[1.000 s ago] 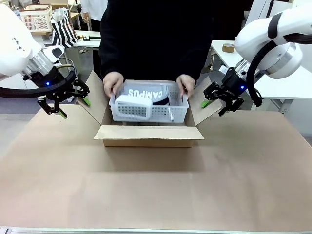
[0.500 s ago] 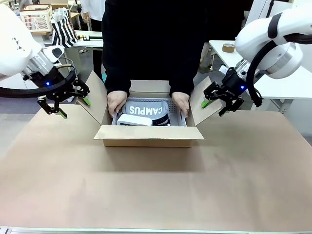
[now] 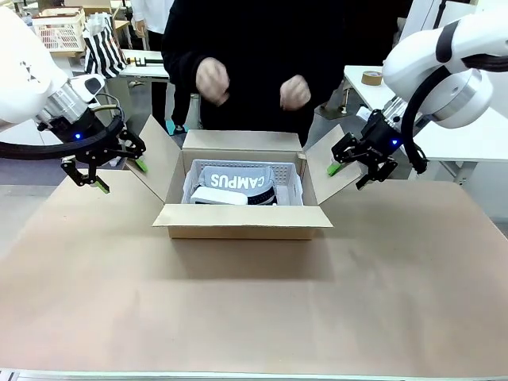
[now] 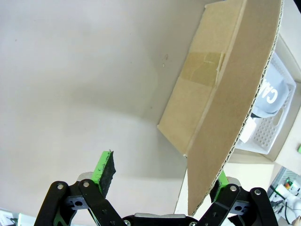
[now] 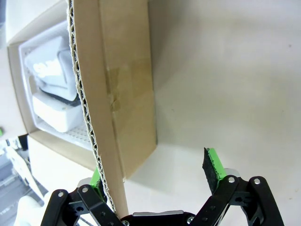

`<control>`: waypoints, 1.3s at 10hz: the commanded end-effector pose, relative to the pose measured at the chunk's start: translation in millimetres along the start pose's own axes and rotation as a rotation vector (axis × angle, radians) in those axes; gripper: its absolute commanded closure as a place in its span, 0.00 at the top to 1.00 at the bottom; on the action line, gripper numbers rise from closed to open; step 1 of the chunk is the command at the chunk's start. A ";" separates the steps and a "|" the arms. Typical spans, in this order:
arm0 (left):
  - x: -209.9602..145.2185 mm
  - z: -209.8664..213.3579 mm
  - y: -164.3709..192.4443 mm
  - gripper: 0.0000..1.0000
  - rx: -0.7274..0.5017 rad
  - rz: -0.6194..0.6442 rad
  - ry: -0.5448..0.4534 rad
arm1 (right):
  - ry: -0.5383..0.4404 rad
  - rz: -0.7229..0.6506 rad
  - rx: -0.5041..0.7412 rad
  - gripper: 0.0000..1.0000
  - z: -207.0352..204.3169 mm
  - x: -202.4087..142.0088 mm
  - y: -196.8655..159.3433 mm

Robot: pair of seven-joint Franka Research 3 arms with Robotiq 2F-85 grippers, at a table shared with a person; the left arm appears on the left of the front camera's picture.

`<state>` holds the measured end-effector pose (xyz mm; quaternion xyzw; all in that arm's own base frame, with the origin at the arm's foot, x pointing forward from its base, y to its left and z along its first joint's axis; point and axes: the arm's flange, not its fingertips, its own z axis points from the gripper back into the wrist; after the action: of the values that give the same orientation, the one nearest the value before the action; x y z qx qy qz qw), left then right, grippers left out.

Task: Pack the gift set into the box.
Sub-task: Lift both hands away from the flaps of the Package Box.

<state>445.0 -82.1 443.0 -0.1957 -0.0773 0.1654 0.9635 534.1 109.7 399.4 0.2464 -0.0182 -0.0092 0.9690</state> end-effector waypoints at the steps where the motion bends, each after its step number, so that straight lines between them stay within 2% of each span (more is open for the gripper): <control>1: -0.3 1.8 -0.6 1.00 0.015 0.008 -0.002 | -0.005 0.014 -0.019 1.00 -1.2 1.0 3.1; 13: -0.3 1.8 -0.6 1.00 0.015 0.008 -0.002 | -0.005 0.014 -0.019 1.00 -1.2 1.0 3.1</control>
<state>445.0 -82.1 443.0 -0.1957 -0.0773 0.1654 0.9635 534.1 109.7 399.4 0.2464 -0.0182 -0.0092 0.9689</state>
